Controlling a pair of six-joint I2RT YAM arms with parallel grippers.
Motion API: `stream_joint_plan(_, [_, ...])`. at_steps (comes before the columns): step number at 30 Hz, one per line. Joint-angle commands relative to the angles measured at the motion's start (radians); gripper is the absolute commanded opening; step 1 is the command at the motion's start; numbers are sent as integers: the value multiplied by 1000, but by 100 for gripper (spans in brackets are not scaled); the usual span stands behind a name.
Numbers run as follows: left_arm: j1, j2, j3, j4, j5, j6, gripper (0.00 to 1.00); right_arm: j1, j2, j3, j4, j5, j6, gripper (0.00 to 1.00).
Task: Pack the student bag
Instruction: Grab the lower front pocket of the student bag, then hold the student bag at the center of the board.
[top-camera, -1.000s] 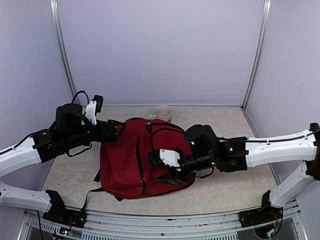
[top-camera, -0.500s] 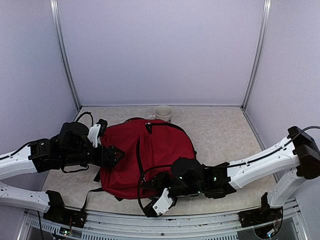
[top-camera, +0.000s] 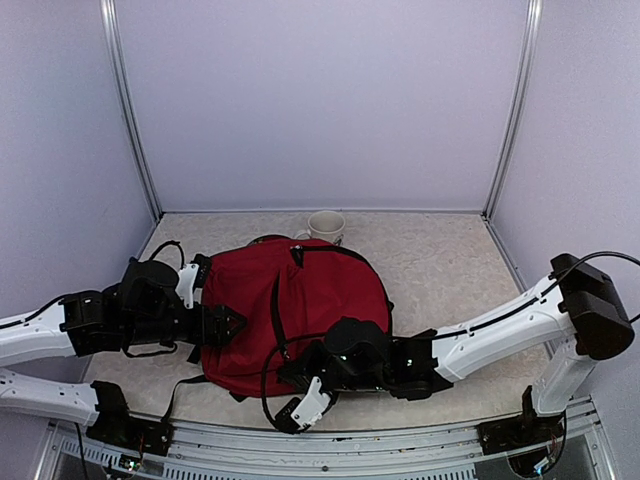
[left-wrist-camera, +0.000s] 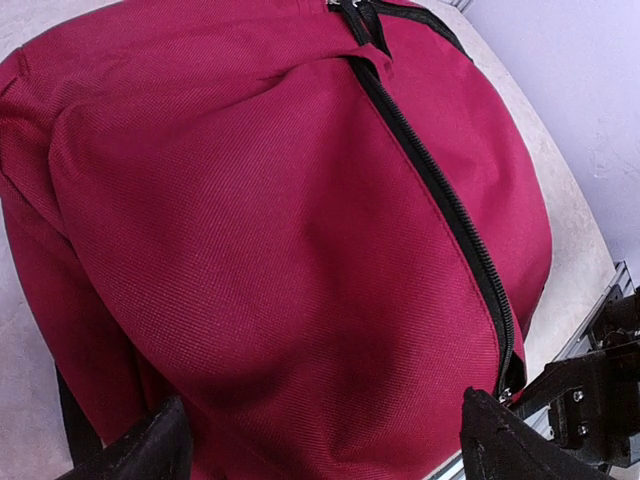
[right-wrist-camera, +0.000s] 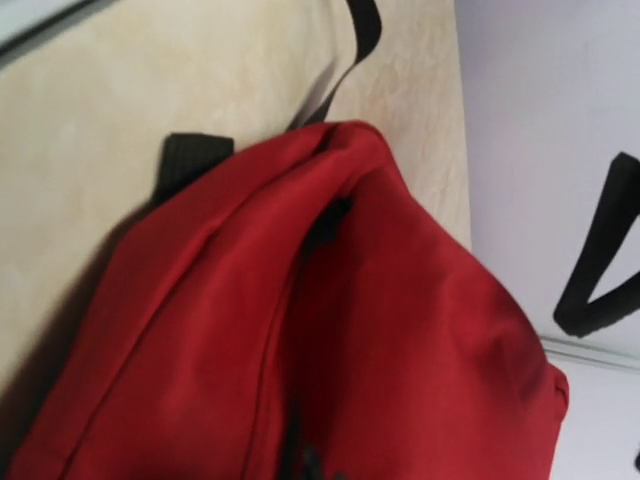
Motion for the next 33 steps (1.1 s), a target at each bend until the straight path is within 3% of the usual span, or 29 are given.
stream_joint_plan(1, [-15, -15, -7, 51, -5, 28, 90, 3, 7, 93, -35, 29, 95, 0])
stream_joint_plan(5, [-32, -74, -78, 135, -104, 1, 89, -31, 10, 220, -167, -19, 382, 0])
stream_joint_plan(7, [-38, -116, -116, 199, -123, 1, 87, -74, 2, 258, -211, -113, 515, 0])
stream_joint_plan(15, [-205, -147, -147, 273, -368, 70, 74, -248, 1, 369, -210, -438, 1054, 0])
stream_joint_plan(21, [-401, -56, -146, 299, -548, 151, 72, -327, 16, 391, -222, -532, 1207, 0])
stream_joint_plan(26, [-552, 25, -182, 405, -601, 278, 71, -357, 17, 363, -205, -535, 1253, 0])
stream_joint_plan(30, [-677, 161, -200, 529, -687, 497, 85, -375, 37, 367, -170, -598, 1280, 0])
stream_joint_plan(33, [-674, 284, -163, 557, -743, 588, 91, -379, 64, 389, -161, -611, 1286, 0])
